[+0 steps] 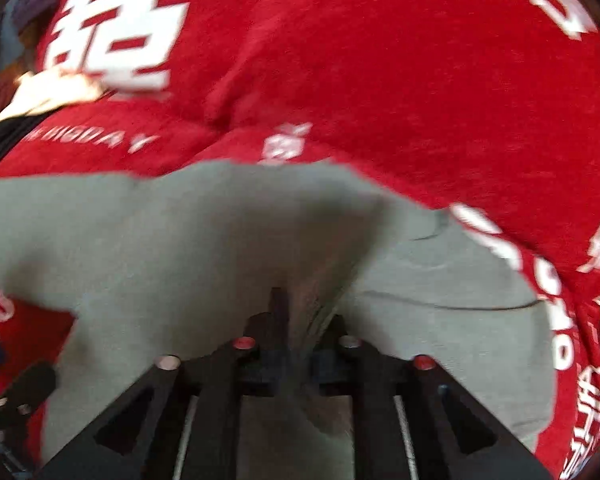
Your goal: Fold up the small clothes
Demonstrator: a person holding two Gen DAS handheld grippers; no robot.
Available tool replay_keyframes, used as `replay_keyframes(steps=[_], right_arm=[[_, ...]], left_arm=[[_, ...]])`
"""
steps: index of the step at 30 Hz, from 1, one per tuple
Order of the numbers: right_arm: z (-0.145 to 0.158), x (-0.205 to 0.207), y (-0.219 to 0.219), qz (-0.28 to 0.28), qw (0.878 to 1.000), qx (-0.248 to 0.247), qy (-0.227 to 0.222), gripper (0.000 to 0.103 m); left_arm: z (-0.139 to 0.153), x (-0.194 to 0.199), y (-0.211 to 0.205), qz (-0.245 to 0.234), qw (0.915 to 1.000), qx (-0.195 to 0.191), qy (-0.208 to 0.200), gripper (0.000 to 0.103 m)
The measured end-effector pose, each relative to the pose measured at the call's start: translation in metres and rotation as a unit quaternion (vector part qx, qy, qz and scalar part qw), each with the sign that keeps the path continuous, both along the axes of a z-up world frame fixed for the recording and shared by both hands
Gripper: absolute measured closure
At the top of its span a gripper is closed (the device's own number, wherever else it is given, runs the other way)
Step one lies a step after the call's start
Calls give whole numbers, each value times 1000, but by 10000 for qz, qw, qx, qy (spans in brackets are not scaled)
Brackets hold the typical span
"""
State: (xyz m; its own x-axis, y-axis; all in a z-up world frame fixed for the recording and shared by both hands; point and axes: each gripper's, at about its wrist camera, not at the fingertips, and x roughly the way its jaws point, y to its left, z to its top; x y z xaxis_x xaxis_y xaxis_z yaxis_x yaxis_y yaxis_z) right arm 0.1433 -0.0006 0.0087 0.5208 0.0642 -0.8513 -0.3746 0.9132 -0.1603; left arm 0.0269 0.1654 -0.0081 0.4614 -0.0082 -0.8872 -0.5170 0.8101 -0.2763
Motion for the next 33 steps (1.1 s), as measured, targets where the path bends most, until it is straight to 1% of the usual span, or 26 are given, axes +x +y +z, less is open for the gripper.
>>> replay_keyframes(steps=[1, 2, 3, 5, 6, 7, 8, 9, 10, 11, 13, 14, 15, 17, 20, 21, 22, 23, 24, 25, 27, 28, 29, 30, 31, 33], right_arm=[[5, -2, 5, 128, 9999, 50, 53, 48], [12, -6, 6, 234, 9996, 120, 33, 30], [27, -12, 7, 407, 9986, 342, -77, 27], [52, -21, 0, 687, 9942, 819, -87, 27], [73, -27, -12, 820, 9899, 1150, -122, 27], [87, -31, -25, 824, 9878, 1294, -252, 26], [99, -33, -36, 765, 9873, 1329, -405, 23], [110, -36, -61, 583, 9883, 1273, -603, 22], [113, -33, -79, 423, 9899, 1173, -680, 22], [111, -29, -107, 162, 9925, 956, -750, 22], [97, -20, -147, -351, 9955, 510, -719, 22], [87, -14, -167, -631, 9956, 318, -616, 22], [71, -9, -193, -927, 9945, 257, -421, 22], [47, -5, -225, -1185, 9920, 428, -79, 23], [16, 0, -238, -1141, 9917, 575, 169, 23], [7, 5, -239, -1092, 9917, 614, 273, 23], [-4, 13, -238, -1096, 9910, 643, 413, 23], [-12, 22, -237, -1143, 9903, 613, 502, 20], [-16, 29, -237, -1169, 9907, 644, 263, 19], [-18, 35, -235, -1168, 9909, 642, 175, 18], [-18, 56, -233, -1193, 9901, 684, 283, 16], [-18, 61, -237, -1228, 9894, 692, 345, 16], [-16, 67, -240, -1309, 9883, 670, 406, 16], [-12, 71, -247, -1533, 9851, 631, 467, 16], [-4, 66, -250, -1667, 9830, 642, 437, 16], [15, 44, -253, -1592, 9831, 895, 89, 16]], left_arm=[[1, -1, 0, 26, 10000, -21, -15, 0], [2, -2, 0, 55, 10000, -36, -34, 0], [4, -5, 0, 102, 9999, -32, -59, 0], [8, -7, -2, 195, 9998, -5, -97, 0], [12, -8, -4, 230, 9997, 11, -122, 0], [16, -7, -8, 224, 9996, 24, -143, 0], [20, -5, -13, 169, 9997, 49, -175, 0], [25, 2, -24, 20, 9998, 100, -197, 0], [28, 9, -35, -140, 9996, 138, -199, 0], [32, 20, -52, -384, 9989, 169, -204, 0], [37, 41, -84, -886, 9956, 67, -292, 0], [37, 52, -100, -1148, 9928, -17, -333, 0], [36, 67, -118, -1331, 9906, 86, -291, 0], [27, 90, -140, -1376, 9888, 568, -28, 0], [0, 113, -154, -1600, 9835, 734, 420, 0], [-3, 115, -155, -1601, 9785, 1216, 454, 0], [-3, 114, -153, -1614, 9765, 1380, 366, 0], [-3, 112, -145, -1563, 9781, 1330, 336, 0], [-4, 109, -130, -1393, 9825, 1176, 382, 0], [-5, 107, -119, -1260, 9862, 977, 446, 0], [-7, 102, -96, -1026, 9915, 635, 493, 0], [-7, 99, -93, -1004, 9920, 575, 507, 0], [-6, 98, -91, -1003, 9919, 544, 551, 0], [-2, 94, -91, -979, 9919, 566, 585, 0], [2, 90, -90, -915, 9923, 628, 556, 0], [17, 75, -93, -668, 9945, 741, 329, 0]])
